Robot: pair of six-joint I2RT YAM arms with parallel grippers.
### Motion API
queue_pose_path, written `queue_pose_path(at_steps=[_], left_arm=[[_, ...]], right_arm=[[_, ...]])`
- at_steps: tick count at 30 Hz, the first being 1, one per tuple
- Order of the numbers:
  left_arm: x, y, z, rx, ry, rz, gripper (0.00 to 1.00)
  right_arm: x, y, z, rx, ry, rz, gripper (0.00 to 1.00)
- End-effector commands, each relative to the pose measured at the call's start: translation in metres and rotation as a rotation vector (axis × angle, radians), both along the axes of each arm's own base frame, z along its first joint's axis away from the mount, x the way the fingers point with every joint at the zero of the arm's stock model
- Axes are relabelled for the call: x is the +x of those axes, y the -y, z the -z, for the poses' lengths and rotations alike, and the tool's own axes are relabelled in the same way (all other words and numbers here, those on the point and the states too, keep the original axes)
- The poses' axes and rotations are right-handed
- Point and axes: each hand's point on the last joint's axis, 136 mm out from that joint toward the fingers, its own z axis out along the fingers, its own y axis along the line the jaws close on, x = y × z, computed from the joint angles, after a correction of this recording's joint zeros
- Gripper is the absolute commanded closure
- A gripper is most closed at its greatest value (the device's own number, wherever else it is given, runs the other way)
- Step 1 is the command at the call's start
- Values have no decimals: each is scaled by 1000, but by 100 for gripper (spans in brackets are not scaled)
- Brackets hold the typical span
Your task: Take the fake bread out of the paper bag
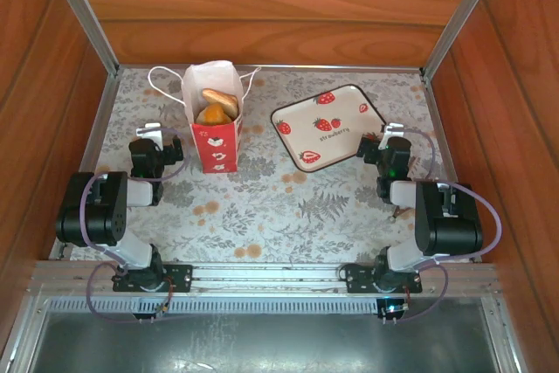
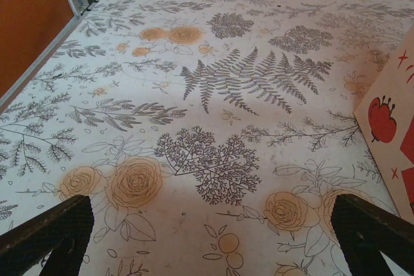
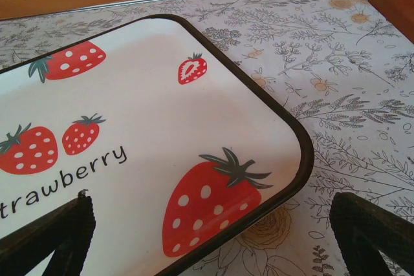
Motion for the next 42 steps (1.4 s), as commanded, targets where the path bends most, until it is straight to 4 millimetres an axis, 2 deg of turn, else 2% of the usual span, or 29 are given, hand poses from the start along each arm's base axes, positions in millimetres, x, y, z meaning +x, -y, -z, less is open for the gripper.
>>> queue_pose_path(at_steps=[1,37,42], left_arm=[[4,-1,-4,3,8,4,0],[4,-2,-5,3,10,1,0],[-4,-19,-9,-12,28,-105,0]], right_arm=[[3,-2,-1,-12,4,-1,0],[3,-2,-1,-12,3,-1,0],[3,-2,-2,-12,7,-1,0]])
